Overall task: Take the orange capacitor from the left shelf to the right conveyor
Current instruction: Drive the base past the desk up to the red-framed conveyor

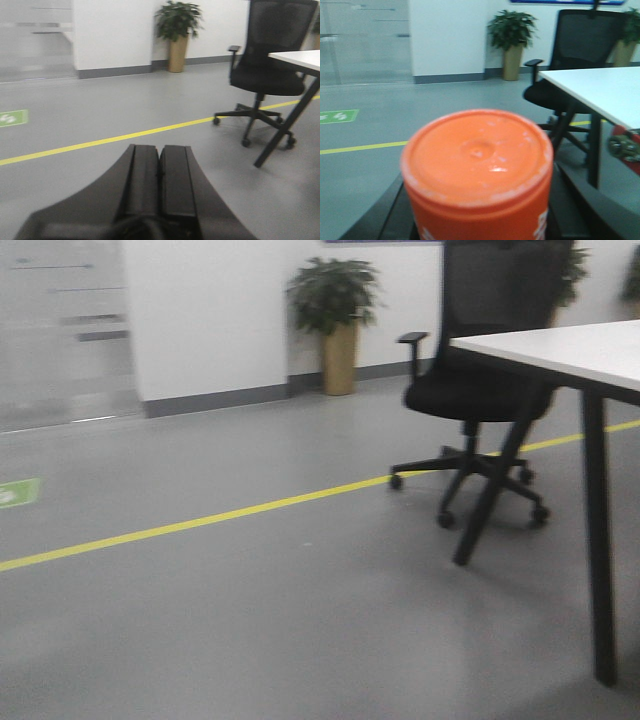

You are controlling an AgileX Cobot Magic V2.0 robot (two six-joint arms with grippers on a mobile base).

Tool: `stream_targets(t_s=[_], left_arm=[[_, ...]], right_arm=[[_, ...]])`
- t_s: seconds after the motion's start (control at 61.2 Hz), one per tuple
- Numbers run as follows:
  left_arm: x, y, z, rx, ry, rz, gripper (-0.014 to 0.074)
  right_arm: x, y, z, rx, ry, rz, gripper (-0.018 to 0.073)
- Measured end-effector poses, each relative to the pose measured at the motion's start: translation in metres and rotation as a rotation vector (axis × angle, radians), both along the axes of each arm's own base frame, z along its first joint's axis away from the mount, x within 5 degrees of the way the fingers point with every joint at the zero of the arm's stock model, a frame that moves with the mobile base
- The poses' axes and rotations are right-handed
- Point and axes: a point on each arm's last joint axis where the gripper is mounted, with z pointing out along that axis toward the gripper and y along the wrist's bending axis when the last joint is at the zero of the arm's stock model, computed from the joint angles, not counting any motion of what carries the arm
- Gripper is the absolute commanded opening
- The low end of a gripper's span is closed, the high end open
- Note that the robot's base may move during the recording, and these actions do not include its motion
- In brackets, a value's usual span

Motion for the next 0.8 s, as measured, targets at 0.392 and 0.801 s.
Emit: stream_targets(t_s=[0.392, 0.801], left_arm=[[0.0000, 0.0000, 0.0000, 0.000, 0.000, 0.000, -0.0127], [0.0000, 0.0000, 0.0000, 0.000, 0.000, 0.000, -0.0127]], right_arm=[[0.0000, 0.0000, 0.0000, 0.000, 0.000, 0.000, 0.0127], [0.0000, 0.0000, 0.0000, 0.000, 0.000, 0.000, 0.0127]])
